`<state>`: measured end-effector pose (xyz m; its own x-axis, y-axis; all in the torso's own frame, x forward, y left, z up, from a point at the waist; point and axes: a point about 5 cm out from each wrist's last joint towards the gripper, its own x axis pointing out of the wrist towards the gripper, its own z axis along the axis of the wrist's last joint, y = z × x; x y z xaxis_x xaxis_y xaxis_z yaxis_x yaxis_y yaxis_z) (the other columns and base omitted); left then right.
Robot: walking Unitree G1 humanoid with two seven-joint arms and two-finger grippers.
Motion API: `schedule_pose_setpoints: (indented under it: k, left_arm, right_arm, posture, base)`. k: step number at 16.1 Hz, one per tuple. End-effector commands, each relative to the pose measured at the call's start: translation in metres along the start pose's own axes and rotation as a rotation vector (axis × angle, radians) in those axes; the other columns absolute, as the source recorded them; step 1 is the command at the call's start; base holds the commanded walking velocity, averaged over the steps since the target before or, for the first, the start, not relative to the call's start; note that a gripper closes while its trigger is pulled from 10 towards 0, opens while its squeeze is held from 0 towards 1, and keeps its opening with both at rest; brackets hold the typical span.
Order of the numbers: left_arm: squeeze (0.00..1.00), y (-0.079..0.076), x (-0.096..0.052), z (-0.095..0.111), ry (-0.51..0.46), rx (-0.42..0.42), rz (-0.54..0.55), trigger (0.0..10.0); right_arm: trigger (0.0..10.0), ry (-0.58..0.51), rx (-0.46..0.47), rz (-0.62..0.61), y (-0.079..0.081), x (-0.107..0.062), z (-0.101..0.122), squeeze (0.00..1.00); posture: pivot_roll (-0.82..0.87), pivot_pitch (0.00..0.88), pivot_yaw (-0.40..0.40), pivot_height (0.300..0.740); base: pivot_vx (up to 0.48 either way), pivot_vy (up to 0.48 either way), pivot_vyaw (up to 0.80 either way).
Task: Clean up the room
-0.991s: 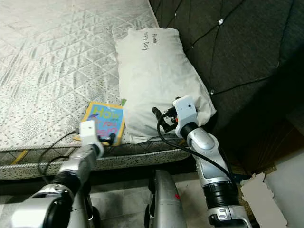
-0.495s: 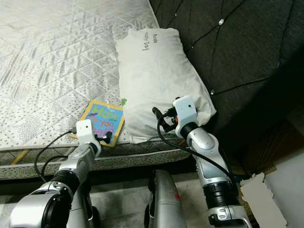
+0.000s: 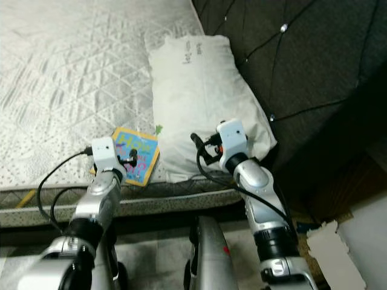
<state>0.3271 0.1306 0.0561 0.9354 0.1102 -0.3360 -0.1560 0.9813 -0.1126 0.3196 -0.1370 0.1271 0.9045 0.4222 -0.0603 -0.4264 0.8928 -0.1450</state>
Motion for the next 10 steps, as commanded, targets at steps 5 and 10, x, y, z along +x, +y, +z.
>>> schedule_pose_setpoints:
  k: [5, 10]
  left_arm:
    - [0.00, 0.001, -0.023, -0.030, 0.124, -0.090, 0.078, 10.0]
    - [0.00, 0.001, -0.022, -0.045, 0.196, -0.047, 0.063, 10.0]
  right_arm:
    - [10.0, -0.005, -0.005, -0.003, -0.003, 0.003, 0.001, 0.00]
    - [10.0, 0.026, -0.035, -0.006, -0.015, -0.002, -0.001, 0.00]
  posture:
    - [-0.15, 0.070, -0.123, 0.571]
    - [-0.17, 0.084, -0.131, 0.571]
  base:
    - [0.000, 0.000, 0.00]
    - [0.000, 0.000, 0.08]
